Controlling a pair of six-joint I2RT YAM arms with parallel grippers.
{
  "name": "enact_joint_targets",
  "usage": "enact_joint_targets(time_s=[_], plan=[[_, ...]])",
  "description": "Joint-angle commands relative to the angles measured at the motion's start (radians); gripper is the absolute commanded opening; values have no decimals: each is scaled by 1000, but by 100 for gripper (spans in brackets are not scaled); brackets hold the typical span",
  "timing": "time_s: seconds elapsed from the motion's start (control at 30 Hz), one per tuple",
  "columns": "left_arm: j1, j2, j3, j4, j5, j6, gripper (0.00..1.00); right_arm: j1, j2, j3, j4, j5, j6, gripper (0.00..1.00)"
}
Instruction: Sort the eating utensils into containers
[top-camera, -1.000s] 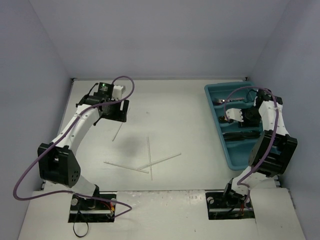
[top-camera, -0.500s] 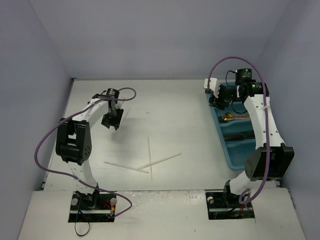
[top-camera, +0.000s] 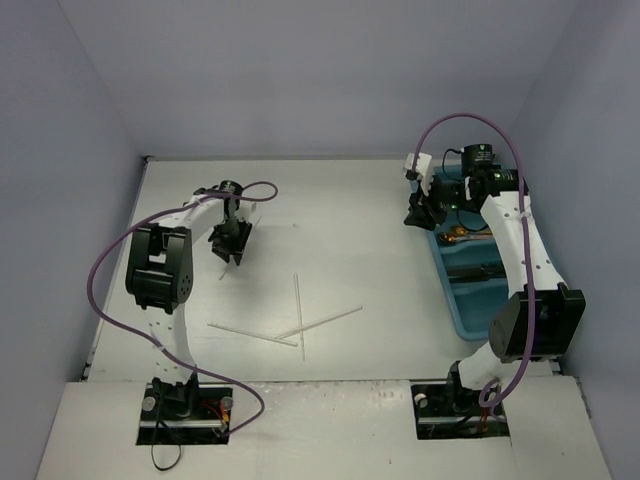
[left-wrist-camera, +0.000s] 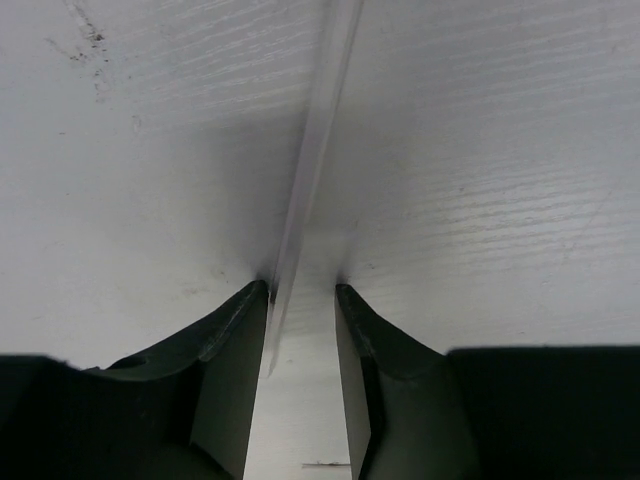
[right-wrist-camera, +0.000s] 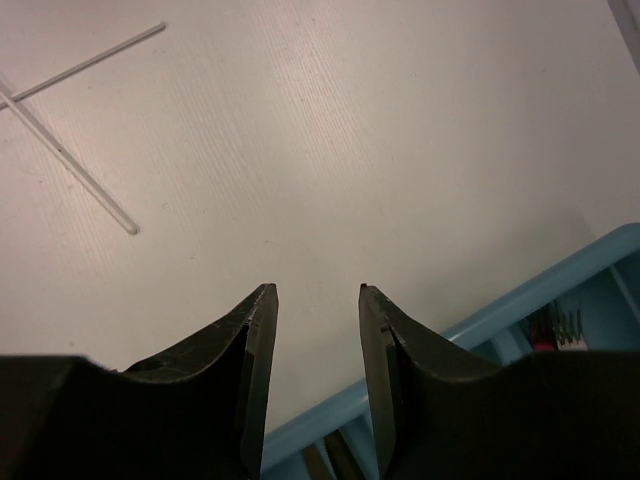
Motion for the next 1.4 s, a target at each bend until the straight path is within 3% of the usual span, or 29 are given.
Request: enact_joint_targets(time_s=[0.0, 0.17, 0.27, 0.4, 0.53, 0.57, 0.67, 0.87, 1.17, 1.33, 1.37], plan=[[5, 5, 31, 1, 33, -8, 25, 1, -38, 3, 27, -41, 24, 35], [5, 45, 13, 6, 48, -6, 2, 2, -21, 35, 35, -69, 62, 32], [5, 18, -7, 26, 66, -22, 0, 7, -2, 61, 68, -116, 155, 30], [6, -101, -30, 81, 166, -73, 0, 39, 11, 55, 227, -154, 475, 28], [3, -304, -41, 181, 370, -163, 0, 98, 11, 7, 569, -151, 838, 27], [3, -367, -49, 218, 422, -214, 0, 116, 16, -2, 694, -143, 995, 27], [0, -467, -108, 382, 560, -334, 0, 177, 44, -8, 889, -111, 1244, 29], [-33, -628, -243, 681, 707, -556, 0, 301, 115, -3, 1212, -76, 1602, 39], [-169, -697, -237, 733, 785, -558, 0, 436, 190, 133, 1258, -101, 1600, 47], [-196, -704, -233, 721, 781, -537, 0, 454, 206, 131, 1258, -109, 1603, 44], [-196, -703, -230, 710, 781, -531, 0, 454, 206, 128, 1257, -110, 1601, 39]])
